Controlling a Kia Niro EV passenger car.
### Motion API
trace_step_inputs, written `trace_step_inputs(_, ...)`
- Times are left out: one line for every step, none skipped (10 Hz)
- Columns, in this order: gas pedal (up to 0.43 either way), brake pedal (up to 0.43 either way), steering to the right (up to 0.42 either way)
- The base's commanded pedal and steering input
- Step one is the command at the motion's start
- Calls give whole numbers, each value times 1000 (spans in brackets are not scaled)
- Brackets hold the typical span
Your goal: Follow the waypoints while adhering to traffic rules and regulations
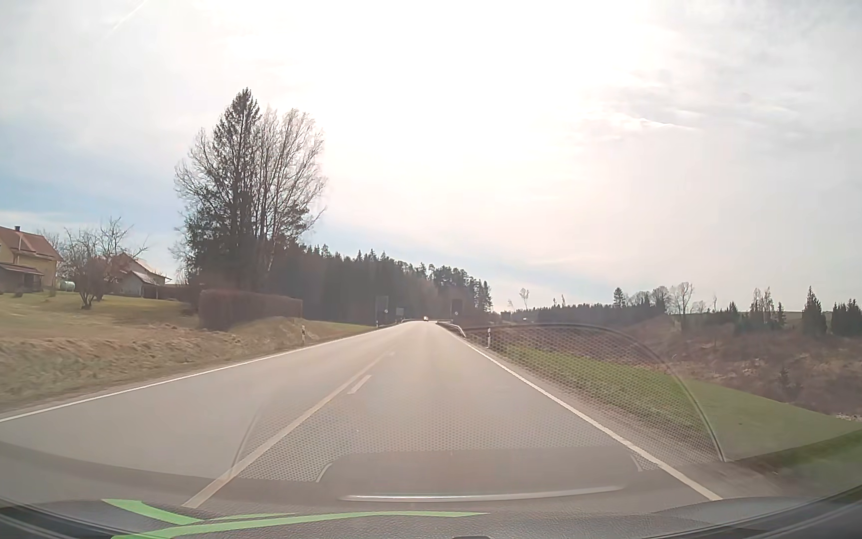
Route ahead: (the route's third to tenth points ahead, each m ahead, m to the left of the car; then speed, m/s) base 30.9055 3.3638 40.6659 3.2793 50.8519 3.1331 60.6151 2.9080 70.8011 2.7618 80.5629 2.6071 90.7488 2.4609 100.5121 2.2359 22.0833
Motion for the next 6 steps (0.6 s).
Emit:
trace_step_inputs(280,0,4)
trace_step_inputs(280,0,4)
trace_step_inputs(280,0,4)
trace_step_inputs(280,0,4)
trace_step_inputs(280,0,3)
trace_step_inputs(280,0,4)
